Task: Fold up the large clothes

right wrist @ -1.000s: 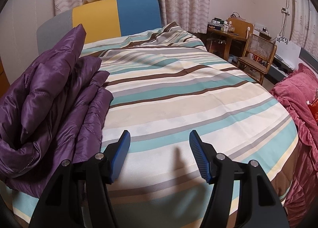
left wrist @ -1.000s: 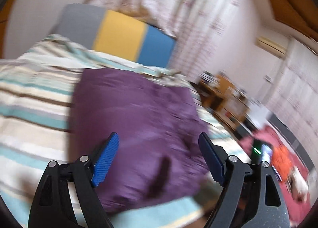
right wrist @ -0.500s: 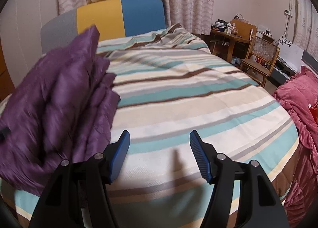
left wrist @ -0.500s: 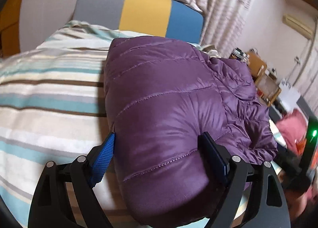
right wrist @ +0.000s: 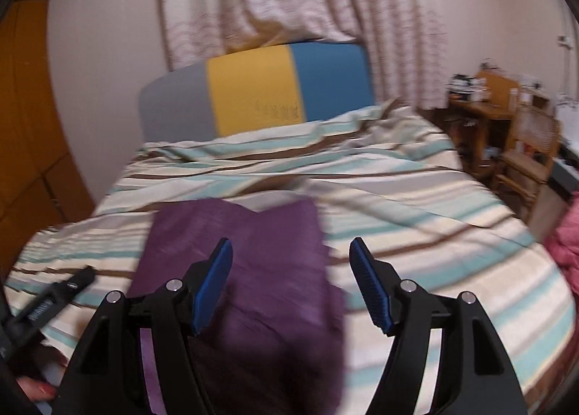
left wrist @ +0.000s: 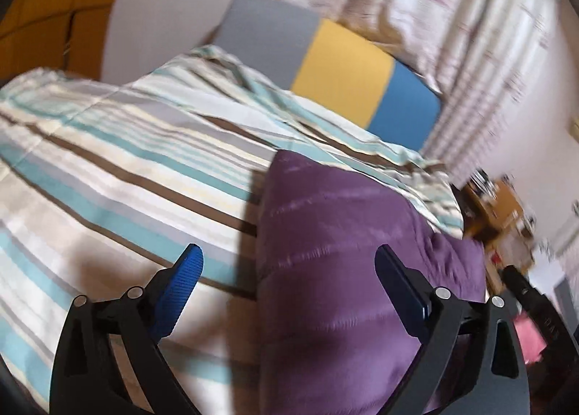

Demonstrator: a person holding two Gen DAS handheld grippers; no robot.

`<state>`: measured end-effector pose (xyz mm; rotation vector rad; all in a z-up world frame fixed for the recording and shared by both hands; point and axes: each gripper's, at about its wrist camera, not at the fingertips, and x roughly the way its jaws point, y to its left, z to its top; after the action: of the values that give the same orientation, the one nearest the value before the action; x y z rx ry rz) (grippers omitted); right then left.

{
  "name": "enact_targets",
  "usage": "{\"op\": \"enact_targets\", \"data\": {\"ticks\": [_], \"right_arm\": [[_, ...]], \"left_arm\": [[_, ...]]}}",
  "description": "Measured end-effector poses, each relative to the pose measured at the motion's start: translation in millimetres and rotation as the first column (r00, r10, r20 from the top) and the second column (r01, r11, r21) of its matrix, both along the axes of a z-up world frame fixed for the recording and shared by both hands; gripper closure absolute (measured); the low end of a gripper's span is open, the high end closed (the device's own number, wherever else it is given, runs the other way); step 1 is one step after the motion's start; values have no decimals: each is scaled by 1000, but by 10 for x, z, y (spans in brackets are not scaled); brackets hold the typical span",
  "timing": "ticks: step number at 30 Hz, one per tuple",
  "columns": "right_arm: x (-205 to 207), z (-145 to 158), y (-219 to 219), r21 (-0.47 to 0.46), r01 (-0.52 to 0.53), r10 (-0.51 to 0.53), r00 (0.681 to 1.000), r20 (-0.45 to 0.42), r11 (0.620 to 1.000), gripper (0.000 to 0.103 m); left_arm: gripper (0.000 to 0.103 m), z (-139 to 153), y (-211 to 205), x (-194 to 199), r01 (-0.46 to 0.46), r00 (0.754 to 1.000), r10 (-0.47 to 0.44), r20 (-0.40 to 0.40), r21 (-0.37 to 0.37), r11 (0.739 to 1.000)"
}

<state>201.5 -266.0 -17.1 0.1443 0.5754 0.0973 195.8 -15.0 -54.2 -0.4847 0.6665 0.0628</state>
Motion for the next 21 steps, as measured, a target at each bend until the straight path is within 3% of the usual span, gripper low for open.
{"op": "enact_targets", "data": {"ticks": [2,6,9,12,16,21], "right_arm": [[269,15,171,6,-29,29,999,-19,1000,36],[785,-128,331,13,-36,37,997,-62,999,36],[995,-353,308,-16,-20,18,993,-114,1000,36],[988,-593,230,-35,-13,8,990,-140,999,36],[870,-888,67,-30,-5,0,990,-142,1000,36],[926,-1119,12,-16,6,-9,986,-168,1000,34]], "left_arm": [[6,1,-32,129,-30,999,30,-39,-8,1000],[6,-46,-212,305,3,998,-3,-59,6,1000],[6,-141,-463,417,89,994,-82,-78,98,991],[6,-300,-636,445,158,984,-143,-107,146,977],[3,-425,-702,395,169,984,-158,-83,157,973],[3,-520,-745,485,182,981,-164,-107,183,966]]}}
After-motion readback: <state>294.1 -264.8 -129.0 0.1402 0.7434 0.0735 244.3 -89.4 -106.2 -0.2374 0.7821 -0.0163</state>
